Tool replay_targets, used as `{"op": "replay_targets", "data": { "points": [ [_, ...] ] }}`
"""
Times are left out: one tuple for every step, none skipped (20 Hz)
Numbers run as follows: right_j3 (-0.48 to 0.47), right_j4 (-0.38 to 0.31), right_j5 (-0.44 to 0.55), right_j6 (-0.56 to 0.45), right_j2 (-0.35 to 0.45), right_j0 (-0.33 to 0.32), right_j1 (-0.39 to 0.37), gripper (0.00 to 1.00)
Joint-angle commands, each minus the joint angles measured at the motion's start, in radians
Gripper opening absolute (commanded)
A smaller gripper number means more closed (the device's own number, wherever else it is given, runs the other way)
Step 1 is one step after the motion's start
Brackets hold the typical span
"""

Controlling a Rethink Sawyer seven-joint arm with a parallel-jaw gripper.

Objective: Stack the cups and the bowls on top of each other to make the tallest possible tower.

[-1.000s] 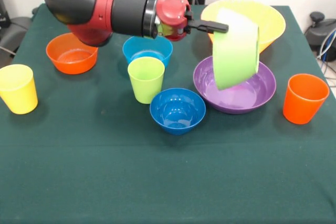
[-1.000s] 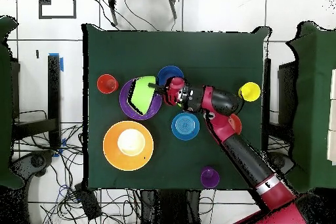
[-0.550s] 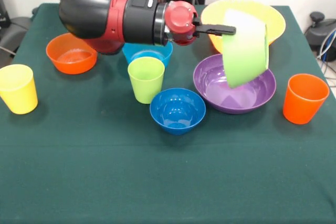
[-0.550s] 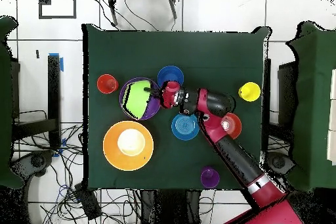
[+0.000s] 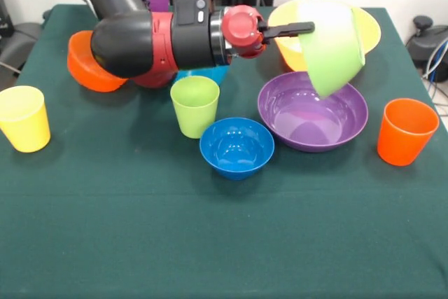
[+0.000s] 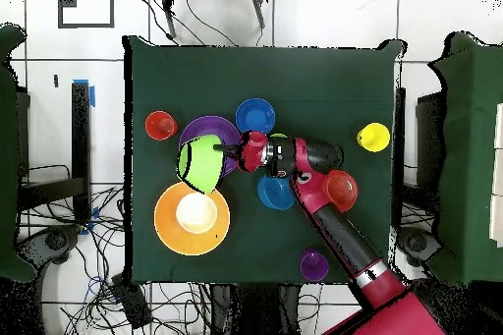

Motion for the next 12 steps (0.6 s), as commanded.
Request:
{"op": "replay_targets", "data": {
  "points": [
    [-0.208, -0.013, 0.063, -0.268, -0.083, 0.019, 0.119, 0.00],
    [-0.207, -0.017, 0.056, -0.273, -0.078, 0.013, 0.124, 0.00],
    [-0.207, -0.022, 0.049, -0.277, -0.073, 0.007, 0.129, 0.00],
    [-0.205, -0.026, 0.043, -0.281, -0.068, 0.002, 0.131, 0.00],
    [-0.203, -0.031, 0.037, -0.284, -0.063, -0.004, 0.134, 0.00],
    [-0.199, -0.037, 0.029, -0.284, -0.061, -0.010, 0.135, 0.00],
    [-0.195, -0.043, 0.021, -0.284, -0.058, -0.015, 0.137, 0.00],
    [-0.182, -0.048, 0.007, -0.277, -0.053, -0.020, 0.135, 0.00],
    [-0.165, -0.055, -0.010, -0.269, -0.049, -0.028, 0.133, 0.00],
    [-0.147, -0.062, -0.026, -0.262, -0.045, -0.036, 0.131, 0.00],
    [-0.126, -0.071, -0.047, -0.254, -0.042, -0.049, 0.128, 0.00],
    [-0.135, -0.068, -0.050, -0.246, -0.033, -0.038, 0.128, 0.00]
  ]
}}
